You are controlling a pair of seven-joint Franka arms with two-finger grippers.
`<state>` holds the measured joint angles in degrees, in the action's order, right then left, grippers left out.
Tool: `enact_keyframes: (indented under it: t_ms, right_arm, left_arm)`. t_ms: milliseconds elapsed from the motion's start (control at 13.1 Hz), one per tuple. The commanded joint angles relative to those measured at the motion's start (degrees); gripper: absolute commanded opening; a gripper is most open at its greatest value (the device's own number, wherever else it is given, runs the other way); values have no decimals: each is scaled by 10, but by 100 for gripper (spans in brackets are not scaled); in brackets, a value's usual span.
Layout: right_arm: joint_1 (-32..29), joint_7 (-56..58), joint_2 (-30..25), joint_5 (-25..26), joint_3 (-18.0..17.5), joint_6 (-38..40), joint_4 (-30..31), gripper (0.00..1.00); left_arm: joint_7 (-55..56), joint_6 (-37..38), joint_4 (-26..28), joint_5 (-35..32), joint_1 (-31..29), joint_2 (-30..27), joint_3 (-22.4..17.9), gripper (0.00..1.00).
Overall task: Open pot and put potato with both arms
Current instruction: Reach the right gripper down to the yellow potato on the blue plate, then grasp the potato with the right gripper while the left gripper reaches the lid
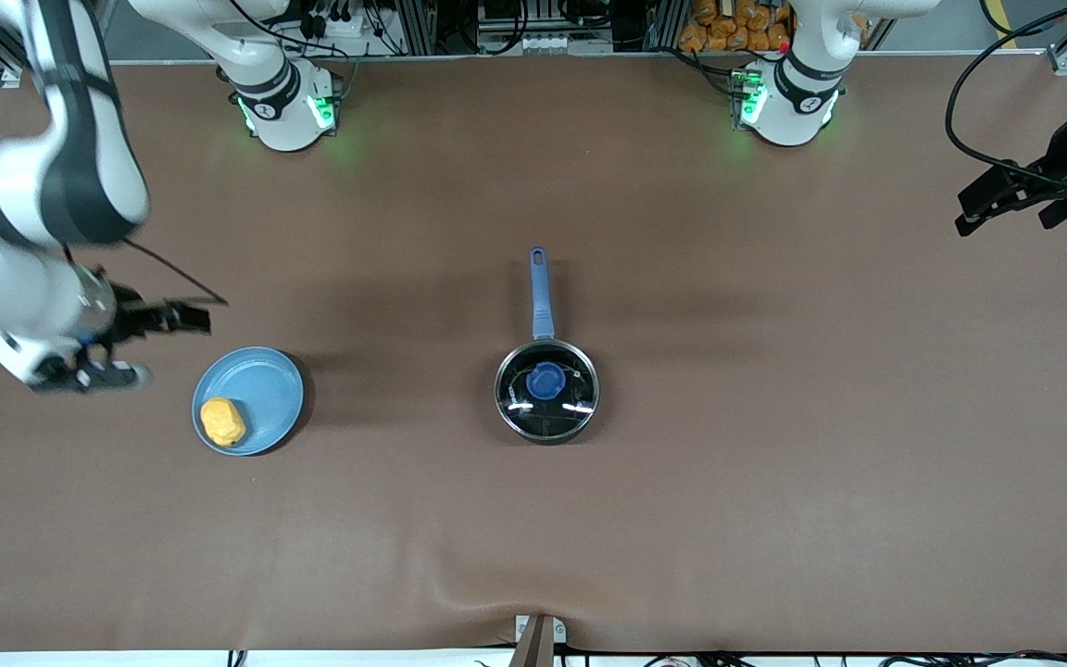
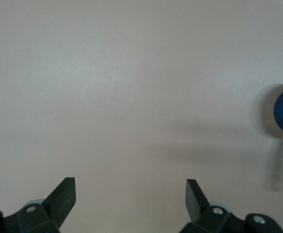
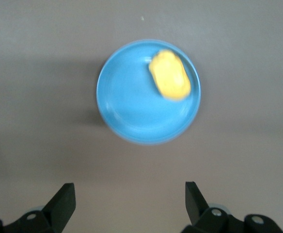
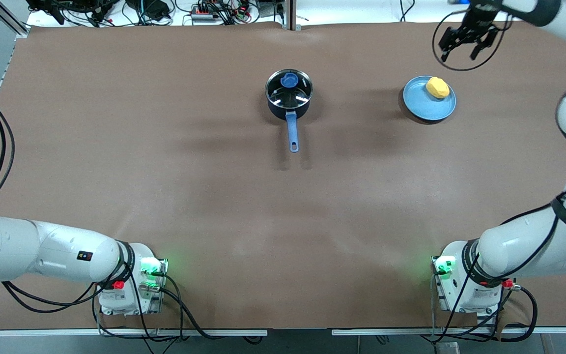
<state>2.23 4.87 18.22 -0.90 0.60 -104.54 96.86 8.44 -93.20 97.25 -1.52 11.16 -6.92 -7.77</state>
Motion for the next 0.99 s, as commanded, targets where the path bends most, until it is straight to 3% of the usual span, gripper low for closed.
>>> enact_keyframes:
  t_ms: [0,229,382,535,917]
  right_arm:
    - [-24,92,71,3,-2,-62,-31,100]
    - [-42,213,140,3,-2,-176,-31,100]
    - [-44,241,166,-2,-2,-233,-31,100]
    - [-43,238,185,-4,-3,-247,-31,100]
    - [-42,238,205,-4,-4,-269,-28,100]
  left_arm:
    - [8,14,-18,8,3,16,5,100]
    - [10,12,-19,10,11,21,7,100]
    - [34,9,-36,54,16,43,7,100]
    - [84,0,-56,90,32,74,11,100]
    - [153,-57,-66,94,90,134,21,100]
